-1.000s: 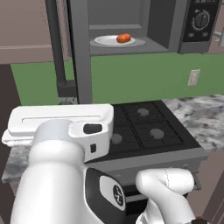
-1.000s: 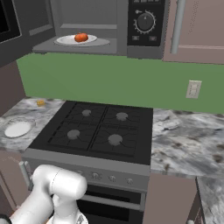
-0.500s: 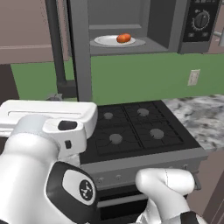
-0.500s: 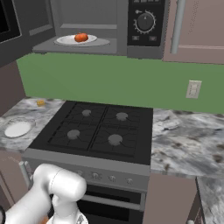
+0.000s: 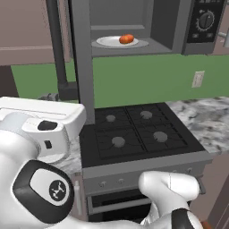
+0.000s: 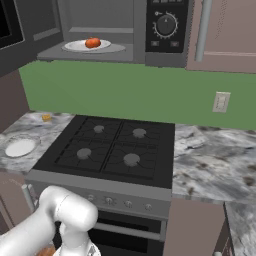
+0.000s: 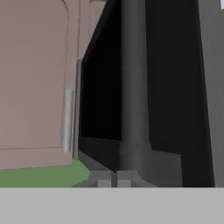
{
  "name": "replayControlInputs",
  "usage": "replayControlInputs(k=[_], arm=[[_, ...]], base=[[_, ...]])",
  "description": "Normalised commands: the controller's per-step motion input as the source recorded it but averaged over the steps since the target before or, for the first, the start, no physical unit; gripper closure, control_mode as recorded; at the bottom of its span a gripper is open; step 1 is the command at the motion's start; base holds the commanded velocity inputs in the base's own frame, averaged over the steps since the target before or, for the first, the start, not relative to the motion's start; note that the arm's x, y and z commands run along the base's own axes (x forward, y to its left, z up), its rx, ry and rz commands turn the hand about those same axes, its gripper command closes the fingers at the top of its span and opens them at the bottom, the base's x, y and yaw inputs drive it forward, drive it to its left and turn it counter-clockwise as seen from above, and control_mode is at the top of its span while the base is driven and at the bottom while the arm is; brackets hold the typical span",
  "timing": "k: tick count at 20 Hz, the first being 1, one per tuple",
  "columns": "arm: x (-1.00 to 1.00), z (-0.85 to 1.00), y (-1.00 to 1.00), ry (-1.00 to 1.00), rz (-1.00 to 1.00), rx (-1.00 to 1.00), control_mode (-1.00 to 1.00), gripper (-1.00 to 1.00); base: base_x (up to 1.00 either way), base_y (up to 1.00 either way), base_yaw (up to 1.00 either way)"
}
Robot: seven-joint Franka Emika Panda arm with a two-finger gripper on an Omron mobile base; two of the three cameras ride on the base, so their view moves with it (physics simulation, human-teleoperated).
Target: Pick the squash from the counter and place it in the microwave. Then turn on the microwave.
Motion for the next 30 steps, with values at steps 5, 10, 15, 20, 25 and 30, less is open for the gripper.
replayControlInputs(k=[5,10,15,20,25,30], arm=[[0.16,-0.02,0.14,0.00,-0.11,0.00,-1.00,1.00],[0.14,0.00,0.08,0.00,-0.12,0.00,-1.00,1.00],[0.10,0.00,0.00,0.01,-0.12,0.00,-1.00,1.00],[0.13,0.00,0.00,0.00,-0.11,0.00,-1.00,1.00],[0.17,0.00,0.00,0.00,-0.11,0.00,-1.00,1.00],[0.19,0.00,0.00,0.00,-0.09,0.00,-1.00,1.00]], base=[[0.00,0.00,0.00],[0.00,0.00,0.00],[0.00,0.00,0.00],[0.00,0.00,0.00],[0.00,0.00,0.00],[0.00,0.00,0.00]])
